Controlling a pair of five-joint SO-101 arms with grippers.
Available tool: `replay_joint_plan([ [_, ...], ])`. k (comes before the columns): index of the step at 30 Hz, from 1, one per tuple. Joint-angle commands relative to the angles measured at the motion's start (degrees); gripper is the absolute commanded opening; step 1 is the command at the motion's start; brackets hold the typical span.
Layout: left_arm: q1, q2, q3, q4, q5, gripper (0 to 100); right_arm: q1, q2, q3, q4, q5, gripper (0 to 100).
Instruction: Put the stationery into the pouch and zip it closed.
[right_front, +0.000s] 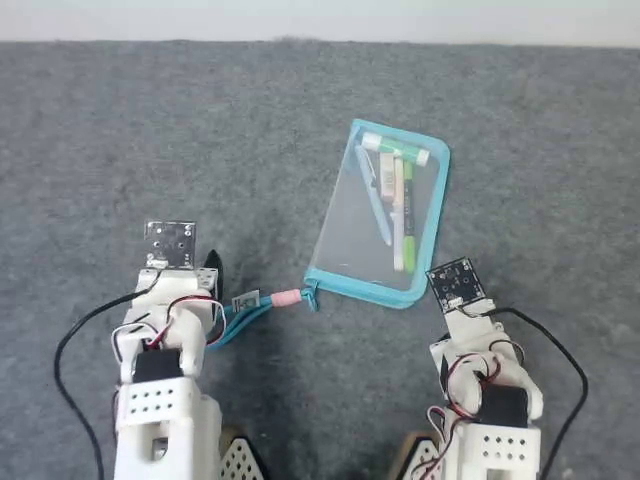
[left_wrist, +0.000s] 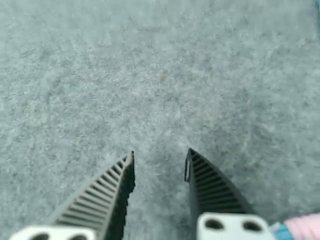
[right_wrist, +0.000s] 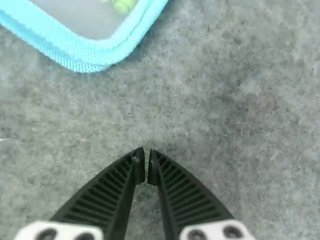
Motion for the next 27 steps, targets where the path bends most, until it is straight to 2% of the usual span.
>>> replay_joint_plan([
  [1,0.3,-12.0,-1.8,9.8,-0.6,16,0.6,-0.3,1.3,0.5,0.8,0.8],
  [4,1.5,-20.3,-0.3,17.3,-0.6,16,0.6,-0.3,1.3,0.5,0.8,0.8],
  [9,2.2,-33.0,3.4,24.7,-1.1,16,0.5,-0.3,1.3,0.5,0.8,0.8],
  [12,2.3,-33.2,3.5,29.0,-1.1,16,0.5,-0.3,1.3,0.5,0.8,0.8],
  [17,2.2,-33.2,3.5,42.0,-1.1,16,0.5,-0.3,1.3,0.5,0.8,0.8],
  [23,0.6,-33.1,3.6,41.6,-1.1,15,0.5,-0.3,1.3,0.5,0.8,0.8],
  [26,-0.3,-32.9,3.6,41.6,-1.1,1,0.5,-0.3,1.3,0.5,0.8,0.8],
  [27,-0.4,-32.9,3.6,41.6,-1.0,0,0.5,-0.3,1.3,0.5,0.8,0.8],
])
